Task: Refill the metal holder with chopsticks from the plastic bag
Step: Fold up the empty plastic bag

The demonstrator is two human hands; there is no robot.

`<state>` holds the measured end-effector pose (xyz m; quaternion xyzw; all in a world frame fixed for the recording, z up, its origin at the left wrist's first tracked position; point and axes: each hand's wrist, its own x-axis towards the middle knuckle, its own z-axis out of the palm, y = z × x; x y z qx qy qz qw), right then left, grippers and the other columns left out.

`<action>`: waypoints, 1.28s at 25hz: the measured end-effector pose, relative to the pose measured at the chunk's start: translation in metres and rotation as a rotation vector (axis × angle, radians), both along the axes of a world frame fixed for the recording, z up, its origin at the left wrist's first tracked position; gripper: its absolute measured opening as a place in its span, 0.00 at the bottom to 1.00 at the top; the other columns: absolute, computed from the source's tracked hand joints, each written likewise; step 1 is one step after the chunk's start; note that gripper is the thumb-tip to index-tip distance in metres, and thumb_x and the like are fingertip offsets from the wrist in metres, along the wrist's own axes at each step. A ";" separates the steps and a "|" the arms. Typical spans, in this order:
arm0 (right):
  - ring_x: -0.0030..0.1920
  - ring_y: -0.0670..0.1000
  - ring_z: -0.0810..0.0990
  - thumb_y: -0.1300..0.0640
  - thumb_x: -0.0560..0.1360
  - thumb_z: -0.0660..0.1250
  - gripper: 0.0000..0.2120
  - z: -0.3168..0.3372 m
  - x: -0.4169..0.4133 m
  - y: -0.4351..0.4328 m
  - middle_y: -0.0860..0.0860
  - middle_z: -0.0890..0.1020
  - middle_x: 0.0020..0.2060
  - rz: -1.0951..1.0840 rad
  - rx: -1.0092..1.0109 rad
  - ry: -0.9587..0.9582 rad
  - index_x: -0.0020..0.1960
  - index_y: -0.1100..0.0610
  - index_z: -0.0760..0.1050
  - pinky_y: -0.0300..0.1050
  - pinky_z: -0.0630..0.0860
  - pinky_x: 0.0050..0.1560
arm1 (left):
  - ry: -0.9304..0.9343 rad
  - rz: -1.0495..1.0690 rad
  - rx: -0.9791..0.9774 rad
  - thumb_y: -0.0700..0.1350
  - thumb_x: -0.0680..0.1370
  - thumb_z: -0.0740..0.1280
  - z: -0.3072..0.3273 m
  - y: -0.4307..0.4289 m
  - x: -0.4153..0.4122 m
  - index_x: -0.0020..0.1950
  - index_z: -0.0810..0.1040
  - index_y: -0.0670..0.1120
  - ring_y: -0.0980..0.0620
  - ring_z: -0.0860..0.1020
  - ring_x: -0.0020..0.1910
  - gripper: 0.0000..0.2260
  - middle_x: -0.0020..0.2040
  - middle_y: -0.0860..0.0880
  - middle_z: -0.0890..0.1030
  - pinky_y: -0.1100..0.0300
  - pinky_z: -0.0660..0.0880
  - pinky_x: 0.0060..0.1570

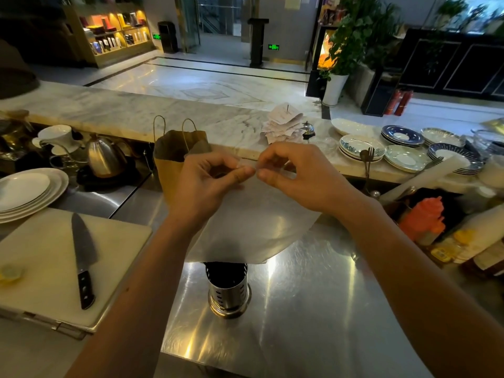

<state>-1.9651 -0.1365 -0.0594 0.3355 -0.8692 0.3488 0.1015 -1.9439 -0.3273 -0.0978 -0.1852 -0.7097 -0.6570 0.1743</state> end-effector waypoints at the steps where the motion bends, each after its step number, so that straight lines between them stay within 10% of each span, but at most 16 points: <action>1: 0.46 0.42 0.79 0.57 0.75 0.70 0.04 0.000 -0.001 -0.001 0.46 0.82 0.44 0.009 -0.005 -0.007 0.50 0.53 0.80 0.34 0.74 0.49 | -0.001 -0.004 0.002 0.39 0.73 0.72 0.000 0.002 -0.001 0.48 0.82 0.36 0.46 0.82 0.42 0.08 0.44 0.37 0.82 0.59 0.79 0.40; 12: 0.43 0.38 0.79 0.58 0.75 0.71 0.04 -0.005 -0.007 -0.007 0.44 0.82 0.41 -0.015 -0.093 0.037 0.49 0.55 0.81 0.25 0.70 0.47 | -0.061 0.029 0.066 0.44 0.73 0.71 -0.003 0.001 -0.002 0.46 0.81 0.40 0.51 0.82 0.40 0.08 0.41 0.43 0.82 0.60 0.80 0.40; 32: 0.39 0.49 0.76 0.44 0.79 0.53 0.12 -0.016 -0.009 0.041 0.46 0.78 0.39 -0.080 0.348 0.012 0.48 0.48 0.71 0.52 0.76 0.42 | -0.015 0.269 0.082 0.41 0.76 0.69 0.009 -0.022 0.009 0.44 0.81 0.48 0.49 0.81 0.42 0.03 0.41 0.48 0.82 0.54 0.81 0.44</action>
